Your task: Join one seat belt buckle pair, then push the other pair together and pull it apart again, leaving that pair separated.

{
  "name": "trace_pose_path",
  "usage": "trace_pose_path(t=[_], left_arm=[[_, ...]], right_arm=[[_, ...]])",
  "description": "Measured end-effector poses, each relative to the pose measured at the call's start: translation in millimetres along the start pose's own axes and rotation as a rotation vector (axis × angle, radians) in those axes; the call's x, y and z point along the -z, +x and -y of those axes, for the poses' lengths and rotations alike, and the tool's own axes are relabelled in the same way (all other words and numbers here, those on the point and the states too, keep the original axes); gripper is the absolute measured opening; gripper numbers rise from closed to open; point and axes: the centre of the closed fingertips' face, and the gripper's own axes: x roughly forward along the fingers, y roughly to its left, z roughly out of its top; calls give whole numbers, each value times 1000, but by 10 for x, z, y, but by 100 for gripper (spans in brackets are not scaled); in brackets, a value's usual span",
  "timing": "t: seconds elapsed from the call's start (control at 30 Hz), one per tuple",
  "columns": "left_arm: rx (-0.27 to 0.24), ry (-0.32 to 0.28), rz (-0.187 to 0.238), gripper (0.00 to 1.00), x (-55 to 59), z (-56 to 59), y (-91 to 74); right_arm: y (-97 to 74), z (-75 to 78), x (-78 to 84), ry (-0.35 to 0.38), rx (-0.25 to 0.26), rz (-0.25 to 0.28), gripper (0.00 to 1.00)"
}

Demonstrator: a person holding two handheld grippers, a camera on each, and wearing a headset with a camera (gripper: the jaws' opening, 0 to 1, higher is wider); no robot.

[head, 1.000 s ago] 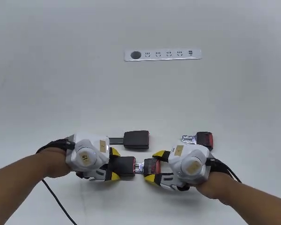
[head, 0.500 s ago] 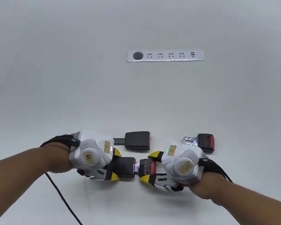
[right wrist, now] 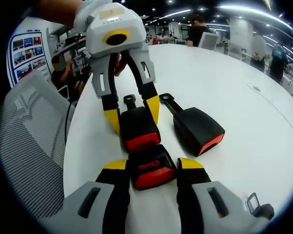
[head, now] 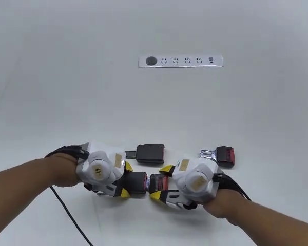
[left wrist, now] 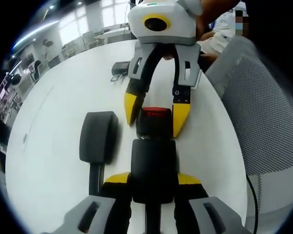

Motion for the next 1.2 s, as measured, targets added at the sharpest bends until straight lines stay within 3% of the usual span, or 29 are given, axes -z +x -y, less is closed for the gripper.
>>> trace_pose_path(t=[0.67,0.93,1.2], left_arm=[[2,6,3,34,-41,-2,7],[14,19,-6,34,-53,13,12],[13,-12,61,34,-79,47,19]], right_arm=[[-37,0,19,-37,-7,-26,36],[-75,-8,56,-85,-25,-27,35],[-97,-13,81,-97,-44,-7,35]])
